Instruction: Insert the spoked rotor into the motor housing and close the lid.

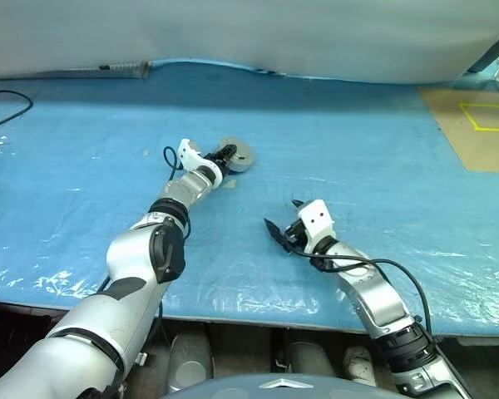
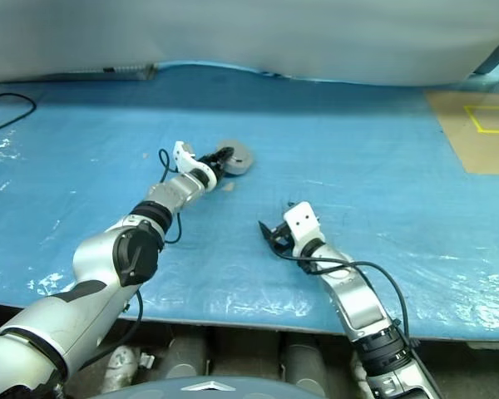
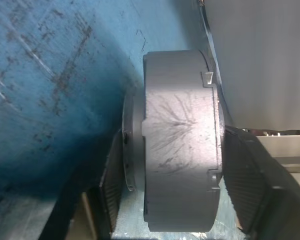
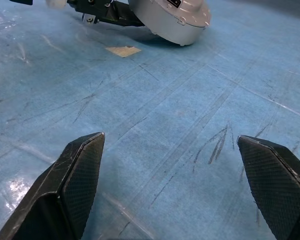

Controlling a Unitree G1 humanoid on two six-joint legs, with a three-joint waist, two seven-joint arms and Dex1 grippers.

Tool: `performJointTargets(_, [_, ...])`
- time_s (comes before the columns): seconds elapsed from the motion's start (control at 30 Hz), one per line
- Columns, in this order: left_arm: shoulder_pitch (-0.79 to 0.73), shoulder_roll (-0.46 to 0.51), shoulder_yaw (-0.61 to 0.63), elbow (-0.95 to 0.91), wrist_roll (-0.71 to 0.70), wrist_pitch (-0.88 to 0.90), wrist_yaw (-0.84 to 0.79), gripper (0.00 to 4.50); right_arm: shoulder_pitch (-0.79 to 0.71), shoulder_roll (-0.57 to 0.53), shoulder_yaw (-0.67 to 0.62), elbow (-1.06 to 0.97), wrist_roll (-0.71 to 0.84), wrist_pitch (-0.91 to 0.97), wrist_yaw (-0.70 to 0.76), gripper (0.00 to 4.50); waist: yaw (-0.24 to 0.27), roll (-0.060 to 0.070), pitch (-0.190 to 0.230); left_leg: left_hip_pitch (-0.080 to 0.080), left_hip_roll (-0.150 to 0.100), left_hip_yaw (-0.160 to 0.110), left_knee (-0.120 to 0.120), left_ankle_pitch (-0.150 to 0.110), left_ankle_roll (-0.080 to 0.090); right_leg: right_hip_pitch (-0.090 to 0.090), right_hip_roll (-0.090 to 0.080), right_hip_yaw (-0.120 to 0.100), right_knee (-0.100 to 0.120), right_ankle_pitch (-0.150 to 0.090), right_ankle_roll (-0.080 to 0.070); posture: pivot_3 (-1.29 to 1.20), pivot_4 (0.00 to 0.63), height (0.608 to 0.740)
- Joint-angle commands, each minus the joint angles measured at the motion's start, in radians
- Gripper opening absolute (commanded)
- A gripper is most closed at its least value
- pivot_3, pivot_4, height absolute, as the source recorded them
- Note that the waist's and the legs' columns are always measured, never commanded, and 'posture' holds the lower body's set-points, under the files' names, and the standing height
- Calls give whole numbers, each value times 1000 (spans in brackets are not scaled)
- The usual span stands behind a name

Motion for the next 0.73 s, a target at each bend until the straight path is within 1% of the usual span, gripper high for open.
performJointTargets(0.03, [24,41,-10,-23,47,40,-11,4034,7,15,-24,-22,-18,-12,11,4500,0,0,0,0,0,0,0,0,0,0,0,0,0,0,0,0,150,740])
performJointTargets(0.07, [37,51,-17,-26,60,57,-13,4430,7,19,-24,-21,-22,-12,15,4500,-1,0,0,1,0,0,1,0,0,1,0,0,0,0,-1,0,150,740])
performJointTargets(0.13, [71,79,-45,-41,94,106,-35,4473,7,29,-26,-22,-23,-10,22,4500,-6,0,0,6,1,1,1,0,0,5,0,0,0,0,-2,0,150,740])
performJointTargets(0.17, [87,90,-61,-50,110,129,-51,4473,7,34,-27,-22,-23,-8,26,4500,-10,0,0,9,1,3,0,0,0,8,0,0,0,-2,-6,0,150,740])
performJointTargets(0.23, [122,113,-90,-76,135,184,-95,4473,8,43,-30,-21,-21,-4,34,4500,-13,0,0,17,2,3,-3,0,0,16,0,0,-1,-4,-8,0,150,740])
performJointTargets(0.3, [183,142,-173,-147,193,235,-191,4473,8,52,-35,-17,-14,-1,47,4500,-15,1,-1,21,2,4,-5,0,0,20,0,1,-1,-4,-8,0,150,740])
performJointTargets(0.37, [271,168,-278,-283,246,274,-293,4473,12,59,-41,-20,-10,2,56,4500,-19,2,-1,25,2,6,-6,0,0,22,0,3,-1,-4,-9,0,150,740])
performJointTargets(0.43, [427,200,-407,-549,287,252,-407,4473,18,67,-54,-20,-5,0,61,4500,-26,3,-3,28,2,9,-8,0,1,22,0,4,-2,-5,-9,0,150,740])
performJointTargets(0.47, [497,215,-449,-666,303,223,-433,4473,22,69,-61,-21,-4,-2,64,4500,-28,4,-3,28,3,10,-9,0,1,22,0,5,-2,-5,-10,0,150,740])
performJointTargets(0.5, [573,233,-494,-777,349,131,-441,4473,29,71,-70,-24,-1,-8,67,4500,-28,4,-3,29,3,11,-11,0,1,22,0,6,-2,-6,-11,0,150,740])
performJointTargets(0.57, [690,249,-536,-928,410,-57,-447,4473,46,80,-90,-33,9,-12,70,4500,-28,4,-3,28,4,11,-14,0,1,19,0,5,-3,-8,-13,0,150,740])
performJointTargets(0.6, [739,251,-543,-980,432,-148,-443,4473,57,88,-103,-36,16,-28,71,4500,-27,5,-3,27,4,11,-14,0,1,19,0,4,-2,-9,-13,0,150,740])
performJointTargets(0.67, [808,246,-550,-1038,463,-274,-428,4473,77,97,-121,-38,14,-58,68,4500,-25,5,-3,28,5,12,-15,0,1,17,0,2,-3,-9,-14,0,150,740])
performJointTargets(0.73, [857,228,-547,-1081,470,-338,-405,4473,98,99,-129,-39,4,-89,71,4500,-25,5,-3,27,6,12,-15,0,1,16,0,1,-3,-10,-13,0,150,740])
